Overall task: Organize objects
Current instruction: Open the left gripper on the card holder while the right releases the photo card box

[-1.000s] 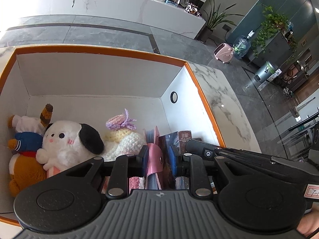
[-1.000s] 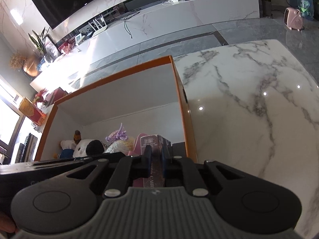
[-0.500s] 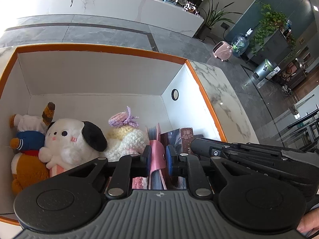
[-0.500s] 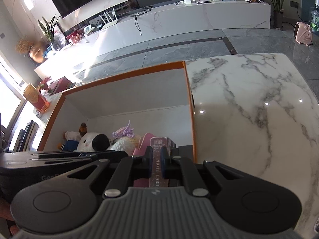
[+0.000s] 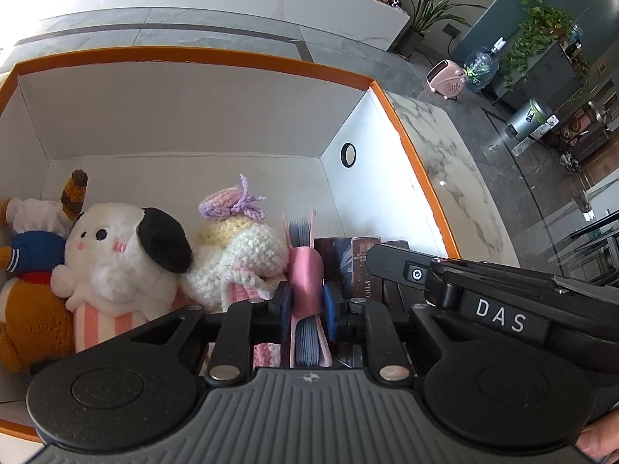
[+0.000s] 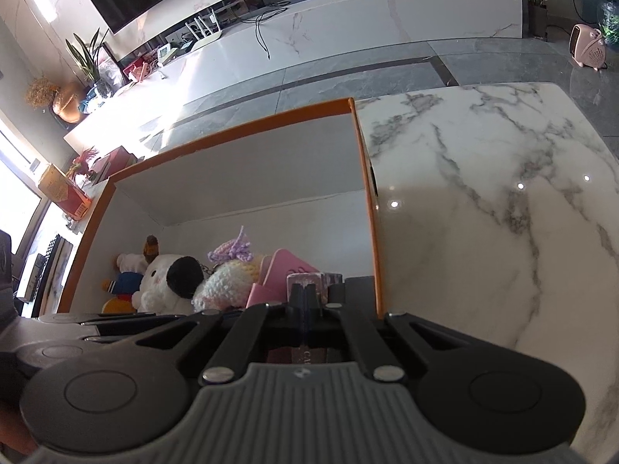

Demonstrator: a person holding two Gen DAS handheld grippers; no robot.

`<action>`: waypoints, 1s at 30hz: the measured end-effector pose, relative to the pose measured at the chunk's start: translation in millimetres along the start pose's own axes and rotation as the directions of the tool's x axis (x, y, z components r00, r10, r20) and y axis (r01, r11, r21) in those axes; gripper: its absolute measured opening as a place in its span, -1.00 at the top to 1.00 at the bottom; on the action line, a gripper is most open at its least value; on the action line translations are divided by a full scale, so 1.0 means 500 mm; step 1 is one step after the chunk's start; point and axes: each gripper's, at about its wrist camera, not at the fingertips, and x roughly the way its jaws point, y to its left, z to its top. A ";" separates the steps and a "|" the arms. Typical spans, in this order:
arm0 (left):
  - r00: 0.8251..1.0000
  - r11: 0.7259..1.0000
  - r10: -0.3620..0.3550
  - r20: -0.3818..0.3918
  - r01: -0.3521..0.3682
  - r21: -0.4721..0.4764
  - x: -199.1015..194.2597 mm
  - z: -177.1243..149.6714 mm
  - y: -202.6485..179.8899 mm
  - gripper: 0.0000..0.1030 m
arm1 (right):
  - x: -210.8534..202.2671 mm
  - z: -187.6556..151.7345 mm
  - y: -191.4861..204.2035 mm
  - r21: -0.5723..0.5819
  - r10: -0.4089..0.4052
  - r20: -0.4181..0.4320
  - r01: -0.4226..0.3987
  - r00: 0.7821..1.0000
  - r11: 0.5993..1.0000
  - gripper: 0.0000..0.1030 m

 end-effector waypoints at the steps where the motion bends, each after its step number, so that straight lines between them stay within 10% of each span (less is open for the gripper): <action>1: 1.000 1.000 -0.015 -0.001 0.015 -0.015 -0.002 -0.001 0.003 0.62 | 0.000 0.001 -0.003 0.011 0.005 0.005 -0.005 1.000 1.000 1.00; 19: 0.997 0.998 -0.016 0.070 0.012 0.057 -0.058 -0.027 -0.014 0.59 | -0.031 -0.007 -0.004 0.050 0.012 0.077 -0.016 0.997 0.999 0.89; 30: 0.975 0.987 0.040 0.221 -0.073 0.145 -0.174 -0.080 -0.037 0.59 | -0.152 -0.070 0.051 -0.086 0.026 0.219 -0.007 0.975 0.996 0.16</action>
